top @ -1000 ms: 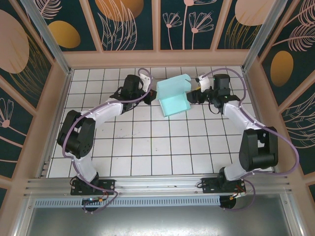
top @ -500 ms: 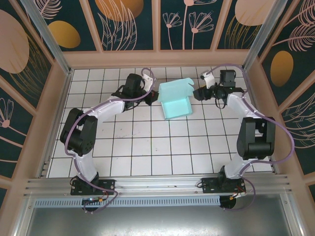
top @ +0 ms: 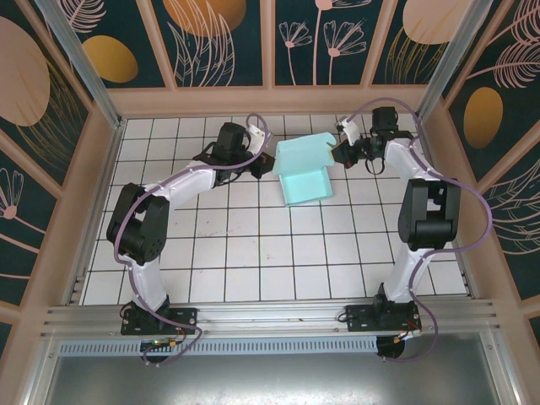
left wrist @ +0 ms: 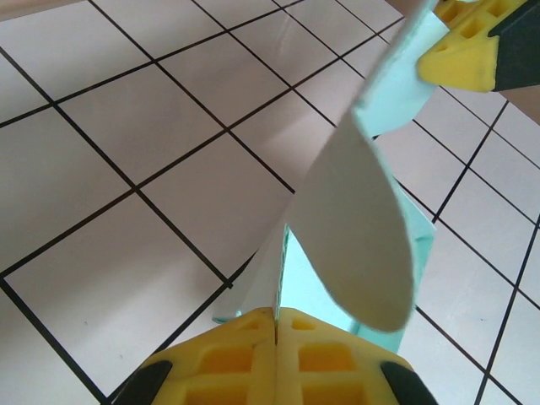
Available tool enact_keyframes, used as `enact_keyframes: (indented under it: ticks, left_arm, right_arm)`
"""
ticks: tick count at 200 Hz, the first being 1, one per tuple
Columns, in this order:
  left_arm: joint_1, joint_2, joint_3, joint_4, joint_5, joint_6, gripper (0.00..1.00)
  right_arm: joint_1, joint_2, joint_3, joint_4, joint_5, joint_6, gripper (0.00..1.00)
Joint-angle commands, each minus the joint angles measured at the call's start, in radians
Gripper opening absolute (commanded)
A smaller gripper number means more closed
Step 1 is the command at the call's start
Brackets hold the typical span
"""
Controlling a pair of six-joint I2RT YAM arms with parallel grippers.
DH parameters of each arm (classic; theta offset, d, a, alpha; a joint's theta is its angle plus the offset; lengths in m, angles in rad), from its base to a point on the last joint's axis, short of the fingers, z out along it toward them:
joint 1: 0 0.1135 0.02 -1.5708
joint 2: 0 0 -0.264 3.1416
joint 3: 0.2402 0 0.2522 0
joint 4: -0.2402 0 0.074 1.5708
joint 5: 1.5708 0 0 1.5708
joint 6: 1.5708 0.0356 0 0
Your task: Fold the paper box
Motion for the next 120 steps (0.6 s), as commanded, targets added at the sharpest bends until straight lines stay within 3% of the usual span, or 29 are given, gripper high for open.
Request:
enact_keyframes:
  ticks: [1, 28, 43, 88, 120]
  left_arm:
    - [-0.002, 0.008, 0.015, -0.01, 0.021, 0.015, 0.0]
    - [-0.003, 0.01, 0.015, -0.003, 0.02, 0.007, 0.0]
    - [-0.003, 0.011, 0.015, 0.014, 0.002, -0.018, 0.0]
    - [-0.007, 0.011, -0.004, 0.112, -0.086, -0.188, 0.0]
    - [-0.029, -0.003, -0.051, 0.203, -0.153, -0.218, 0.0]
  right_arm:
    - [0.005, -0.011, 0.02, -0.04, -0.041, -0.009, 0.0]
    - [0.024, -0.054, -0.024, 0.013, -0.033, 0.039, 0.0]
    - [0.038, -0.082, -0.066, 0.102, 0.004, 0.145, 0.0]
    - [0.13, -0.242, -0.282, 0.462, 0.339, 0.551, 0.0]
    - [0.224, -0.295, -0.391, 0.601, 0.603, 0.719, 0.0]
